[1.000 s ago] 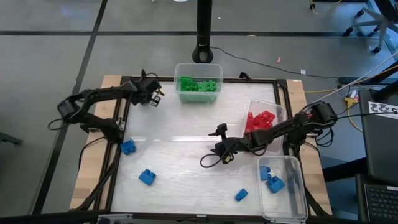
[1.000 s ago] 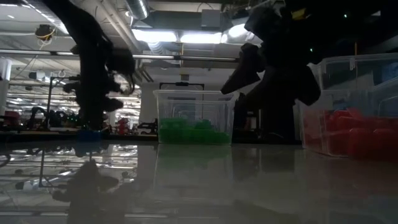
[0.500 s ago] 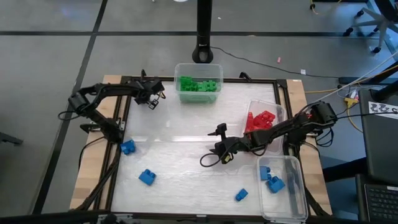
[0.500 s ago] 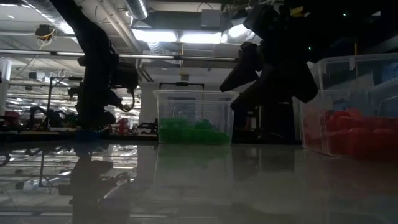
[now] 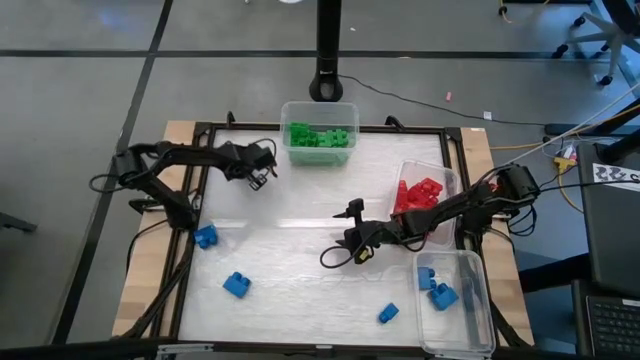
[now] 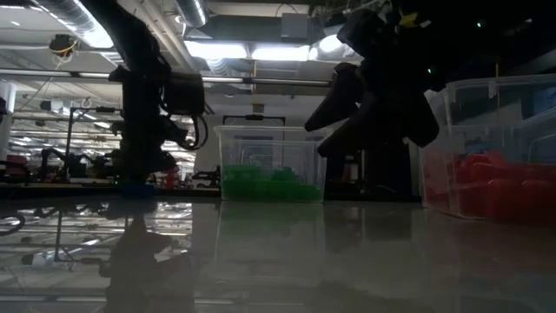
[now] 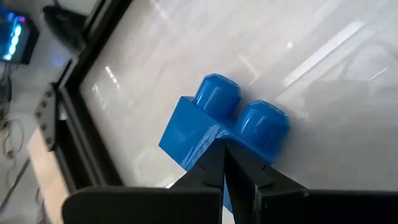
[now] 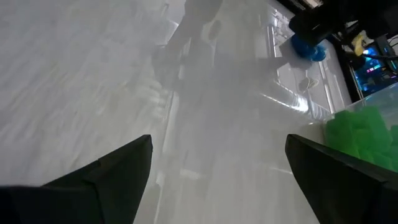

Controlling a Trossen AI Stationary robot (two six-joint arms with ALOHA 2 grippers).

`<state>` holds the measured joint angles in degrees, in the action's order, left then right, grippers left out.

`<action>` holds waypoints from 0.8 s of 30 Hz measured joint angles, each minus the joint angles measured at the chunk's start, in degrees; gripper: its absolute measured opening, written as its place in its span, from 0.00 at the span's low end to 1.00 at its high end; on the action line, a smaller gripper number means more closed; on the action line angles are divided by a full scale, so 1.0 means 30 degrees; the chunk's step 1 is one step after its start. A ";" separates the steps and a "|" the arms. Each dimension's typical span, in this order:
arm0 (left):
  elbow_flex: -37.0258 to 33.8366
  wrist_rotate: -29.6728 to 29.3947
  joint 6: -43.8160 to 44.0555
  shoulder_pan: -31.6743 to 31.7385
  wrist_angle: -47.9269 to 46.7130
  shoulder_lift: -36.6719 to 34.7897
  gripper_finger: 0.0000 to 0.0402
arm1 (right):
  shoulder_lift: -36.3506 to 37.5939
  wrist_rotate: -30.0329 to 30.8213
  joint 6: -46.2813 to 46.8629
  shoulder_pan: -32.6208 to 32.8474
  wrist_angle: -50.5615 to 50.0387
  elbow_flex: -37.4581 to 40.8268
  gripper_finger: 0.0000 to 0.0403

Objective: Sort blocks
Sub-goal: Put the blue game piece into the bottom right transparent bin

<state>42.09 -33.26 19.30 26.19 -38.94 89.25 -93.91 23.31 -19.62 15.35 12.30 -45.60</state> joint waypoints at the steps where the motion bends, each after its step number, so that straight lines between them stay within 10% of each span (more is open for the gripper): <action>1: 0.0000 0.0024 0.0250 -0.0488 0.0020 0.0000 0.00 | 0.0000 0.0000 0.0013 0.0000 0.0095 -0.0010 0.91; 24: -0.0175 0.4657 -0.1864 -1.1885 1.2707 0.0211 0.00 | 0.0000 -0.0153 0.0937 0.0000 0.0065 -0.0036 0.91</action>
<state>41.56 -19.29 13.71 -9.46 -0.82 89.89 -93.91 22.85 -16.81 15.35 12.50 -45.71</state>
